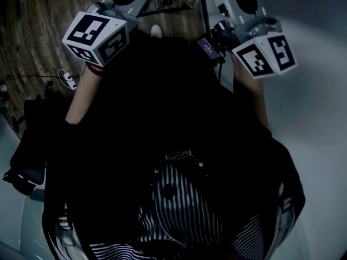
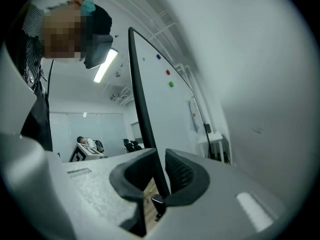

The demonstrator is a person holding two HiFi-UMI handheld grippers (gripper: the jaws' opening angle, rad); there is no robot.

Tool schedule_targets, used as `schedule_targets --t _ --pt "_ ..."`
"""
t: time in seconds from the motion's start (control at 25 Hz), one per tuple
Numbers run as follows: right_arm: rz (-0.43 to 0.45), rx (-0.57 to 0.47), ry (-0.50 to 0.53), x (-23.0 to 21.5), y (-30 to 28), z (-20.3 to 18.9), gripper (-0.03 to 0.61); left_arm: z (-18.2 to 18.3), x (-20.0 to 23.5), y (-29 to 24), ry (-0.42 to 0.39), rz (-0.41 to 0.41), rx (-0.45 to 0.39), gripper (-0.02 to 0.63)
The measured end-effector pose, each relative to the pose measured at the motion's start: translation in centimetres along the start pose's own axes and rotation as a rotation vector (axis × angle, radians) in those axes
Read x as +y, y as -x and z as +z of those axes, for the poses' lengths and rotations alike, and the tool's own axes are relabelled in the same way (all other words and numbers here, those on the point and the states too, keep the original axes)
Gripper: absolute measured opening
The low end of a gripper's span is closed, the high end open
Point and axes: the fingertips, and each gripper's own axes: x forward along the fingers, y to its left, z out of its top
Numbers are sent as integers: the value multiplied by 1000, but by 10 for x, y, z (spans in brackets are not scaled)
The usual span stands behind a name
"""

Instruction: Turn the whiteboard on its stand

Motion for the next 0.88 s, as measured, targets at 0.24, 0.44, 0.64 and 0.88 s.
schedule_targets --t 0.24,0.44,0.64,0.88 --pt "55 -17 33 16 -20 16 95 17 12 4 -24 2 -18 -14" --pt "76 -13 23 22 -41 27 167 34 24 -1 -8 -1 -41 -14" --pt "73 -3 63 24 -35 28 183 30 4 -12 -13 -42 -44 -13" --pt "66 43 192 24 -35 6 220 25 7 -22 -55 -25 -56 -12"
